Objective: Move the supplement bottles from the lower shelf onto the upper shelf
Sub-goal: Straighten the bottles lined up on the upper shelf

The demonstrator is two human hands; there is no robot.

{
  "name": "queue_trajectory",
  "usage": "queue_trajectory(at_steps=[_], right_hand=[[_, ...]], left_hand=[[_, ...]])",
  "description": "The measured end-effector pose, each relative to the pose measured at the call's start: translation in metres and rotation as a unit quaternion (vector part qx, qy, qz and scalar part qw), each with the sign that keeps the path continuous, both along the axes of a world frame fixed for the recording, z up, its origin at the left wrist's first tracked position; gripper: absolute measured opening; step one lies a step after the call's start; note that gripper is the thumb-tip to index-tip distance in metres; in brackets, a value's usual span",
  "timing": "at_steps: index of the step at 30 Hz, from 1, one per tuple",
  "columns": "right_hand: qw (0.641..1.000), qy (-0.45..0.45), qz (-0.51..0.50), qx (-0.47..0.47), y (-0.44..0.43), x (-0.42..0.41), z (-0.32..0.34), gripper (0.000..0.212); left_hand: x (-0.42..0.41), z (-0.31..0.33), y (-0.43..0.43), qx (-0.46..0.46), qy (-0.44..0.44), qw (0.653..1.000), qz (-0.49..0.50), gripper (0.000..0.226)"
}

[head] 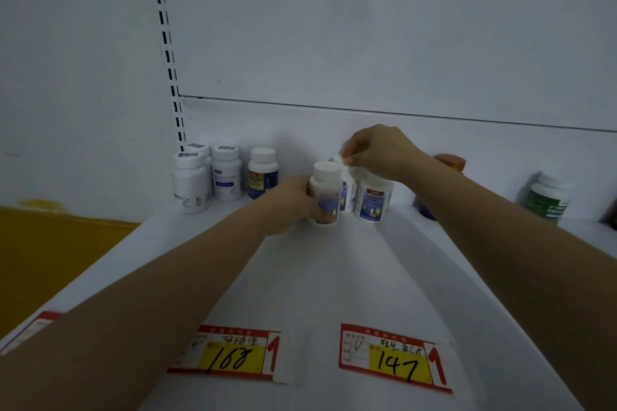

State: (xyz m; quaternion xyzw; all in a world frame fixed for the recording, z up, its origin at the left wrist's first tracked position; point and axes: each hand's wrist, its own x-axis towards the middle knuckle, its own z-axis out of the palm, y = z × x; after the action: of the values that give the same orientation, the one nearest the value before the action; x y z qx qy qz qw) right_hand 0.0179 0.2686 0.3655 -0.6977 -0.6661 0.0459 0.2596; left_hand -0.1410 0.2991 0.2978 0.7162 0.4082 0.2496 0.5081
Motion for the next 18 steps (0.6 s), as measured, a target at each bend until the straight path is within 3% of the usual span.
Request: queue_trajectory(at_steps=[10,16,18], right_hand=[[0.999,0.023,0.026,0.008,-0.008,0.005,-0.007,0.014],[0.998,0.004,-0.019,0.052,-0.02,0.013,-0.006,0.03],[0.998,-0.026,-0.049,0.02,-0.027,0.02,-0.004,0.042]], left_hand=[[0.018,0.003,-0.01,-0.01,-0.006,1.0,-0.022,0.054],[0.02,0.002,-0.011,-0.005,-0.015,1.0,-0.01,0.053],[0.02,0.001,-0.011,-0.002,-0.019,1.0,-0.009,0.051]])
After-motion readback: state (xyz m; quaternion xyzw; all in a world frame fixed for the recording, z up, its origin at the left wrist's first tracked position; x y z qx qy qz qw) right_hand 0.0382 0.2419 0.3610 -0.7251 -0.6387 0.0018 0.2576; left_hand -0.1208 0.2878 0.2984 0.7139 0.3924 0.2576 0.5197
